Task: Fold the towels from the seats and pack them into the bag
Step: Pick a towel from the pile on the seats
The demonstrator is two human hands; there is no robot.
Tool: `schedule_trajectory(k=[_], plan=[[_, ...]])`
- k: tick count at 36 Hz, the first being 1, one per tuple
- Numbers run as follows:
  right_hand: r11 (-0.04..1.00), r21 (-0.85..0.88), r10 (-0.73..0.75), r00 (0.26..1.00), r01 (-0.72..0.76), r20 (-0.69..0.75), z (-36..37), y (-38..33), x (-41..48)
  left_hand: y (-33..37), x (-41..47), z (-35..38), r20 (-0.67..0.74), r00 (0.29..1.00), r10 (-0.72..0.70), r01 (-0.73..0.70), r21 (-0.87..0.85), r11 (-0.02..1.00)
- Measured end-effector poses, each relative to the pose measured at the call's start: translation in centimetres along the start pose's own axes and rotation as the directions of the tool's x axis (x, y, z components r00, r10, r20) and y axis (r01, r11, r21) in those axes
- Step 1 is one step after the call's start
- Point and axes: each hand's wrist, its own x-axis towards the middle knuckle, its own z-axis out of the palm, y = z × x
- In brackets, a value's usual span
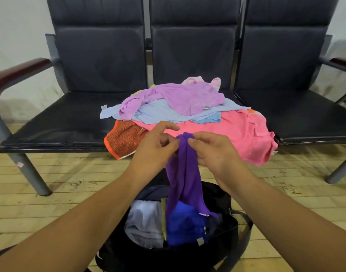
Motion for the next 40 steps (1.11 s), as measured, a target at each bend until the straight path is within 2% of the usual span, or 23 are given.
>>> schedule_trajectory(k=[6, 12, 19, 21, 23, 27, 29, 34, 40], plan=[[1.000, 0.001, -0.014, 0.999, 0.014, 0.030, 0.3, -0.2, 0.1, 0.0, 0.2, -0.4, -0.009, 1.000, 0.030, -0.029, 0.030, 0.999], [0.999, 0.018, -0.051, 0.990, 0.049, 0.131, 0.1, 0.1, -0.5, -0.1, 0.2, -0.8, 0.002, 0.999, 0.049, -0.049, 0.113, 0.992], [1.000, 0.001, 0.015, 1.000, -0.015, 0.007, 0.4, 0.1, -0.2, -0.3, 0.4, -0.8, 0.059, 0.998, 0.016, -0.019, 0.047, 0.999], [1.000, 0.014, 0.023, 1.000, -0.023, 0.010, 0.3, 0.1, -0.1, -0.2, 0.5, -1.0, 0.088, 0.996, -0.006, 0.004, 0.027, 1.000], [0.999, 0.032, 0.018, 1.000, -0.019, 0.022, 0.1, 0.0, 0.1, 0.0, 0.6, -1.3, 0.135, 0.991, -0.015, 0.004, 0.084, 0.996], [0.998, 0.056, 0.004, 0.996, -0.008, 0.087, -0.6, -0.5, 0.3, 0.8, 0.3, -2.1, 0.318, 0.944, -0.085, 0.038, 0.153, 0.988], [1.000, 0.009, -0.021, 0.995, 0.020, 0.093, -0.9, -0.6, 0.6, 1.1, 0.3, -2.6, 0.370, 0.922, -0.113, 0.043, 0.191, 0.981], [0.988, -0.138, -0.071, 0.997, 0.075, 0.034, -1.4, -0.8, 0.8, 1.3, 0.6, -3.6, 0.413, 0.907, -0.084, -0.075, 0.352, 0.933], [0.956, -0.285, -0.079, 0.996, 0.063, -0.043, -1.6, -0.5, 1.4, 1.0, 0.5, -4.5, 0.358, 0.928, -0.102, -0.057, 0.409, 0.911]])
